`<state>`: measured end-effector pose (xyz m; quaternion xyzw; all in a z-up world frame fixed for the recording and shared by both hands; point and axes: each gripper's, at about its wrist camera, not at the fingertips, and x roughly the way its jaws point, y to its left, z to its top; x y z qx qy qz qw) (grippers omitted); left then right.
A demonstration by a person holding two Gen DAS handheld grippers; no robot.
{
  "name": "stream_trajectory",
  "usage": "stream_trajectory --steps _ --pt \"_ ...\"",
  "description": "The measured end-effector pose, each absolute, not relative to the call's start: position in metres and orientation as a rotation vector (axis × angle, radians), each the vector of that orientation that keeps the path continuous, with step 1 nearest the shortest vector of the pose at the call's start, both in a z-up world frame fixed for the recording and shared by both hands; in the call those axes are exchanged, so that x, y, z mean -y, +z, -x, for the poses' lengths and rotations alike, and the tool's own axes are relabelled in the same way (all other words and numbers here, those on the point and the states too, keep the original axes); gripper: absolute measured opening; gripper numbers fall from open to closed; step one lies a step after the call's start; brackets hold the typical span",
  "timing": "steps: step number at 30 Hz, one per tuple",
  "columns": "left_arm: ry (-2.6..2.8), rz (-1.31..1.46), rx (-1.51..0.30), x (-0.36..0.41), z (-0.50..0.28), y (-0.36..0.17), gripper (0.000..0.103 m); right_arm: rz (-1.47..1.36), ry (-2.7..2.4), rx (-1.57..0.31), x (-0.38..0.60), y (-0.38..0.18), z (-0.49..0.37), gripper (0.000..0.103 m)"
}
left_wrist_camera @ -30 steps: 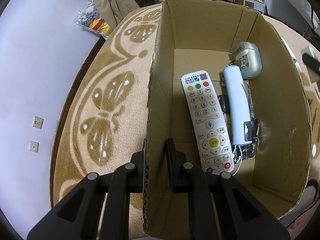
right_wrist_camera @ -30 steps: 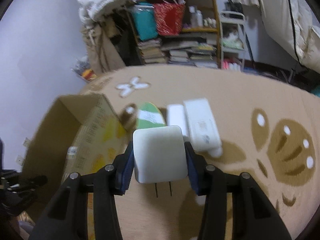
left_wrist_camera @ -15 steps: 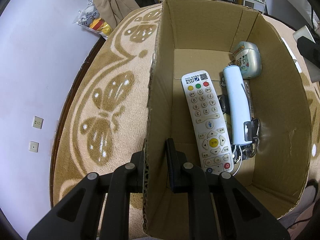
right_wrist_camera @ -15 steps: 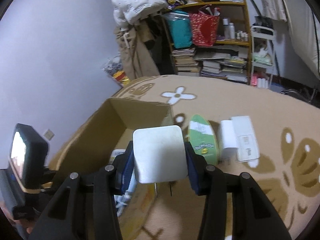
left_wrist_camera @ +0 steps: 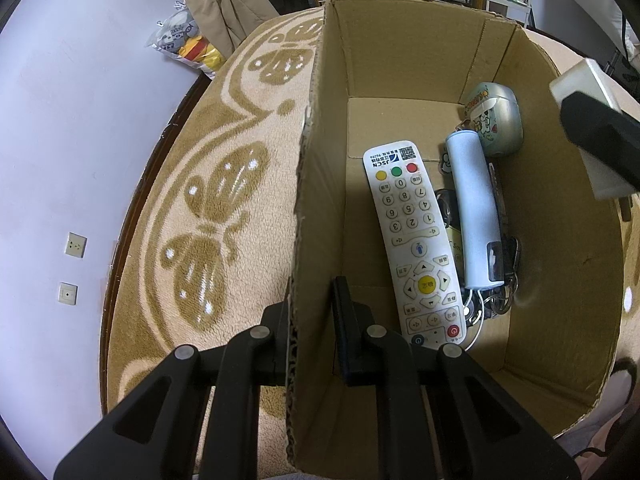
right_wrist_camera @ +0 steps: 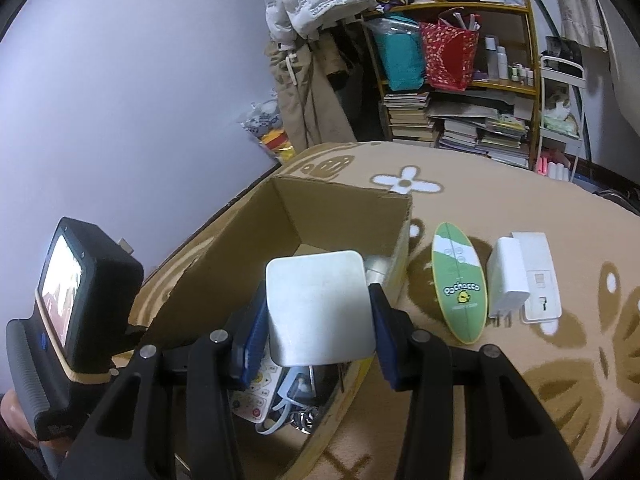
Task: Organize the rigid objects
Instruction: 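Carry the white square charger into the box and open the right tool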
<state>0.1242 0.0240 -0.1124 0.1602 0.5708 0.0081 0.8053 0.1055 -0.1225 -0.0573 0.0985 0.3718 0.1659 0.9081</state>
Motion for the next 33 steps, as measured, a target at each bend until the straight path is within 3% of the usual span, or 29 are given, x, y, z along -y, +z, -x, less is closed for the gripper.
stream_trajectory --steps 29,33 --pt "0.014 -0.339 -1.221 -0.025 -0.124 -0.112 0.014 -0.172 0.349 -0.786 0.109 -0.065 -0.109 0.051" --pt "0.013 -0.34 -1.221 -0.025 -0.123 -0.112 0.014 -0.161 0.353 -0.781 0.107 -0.064 -0.108 0.06"
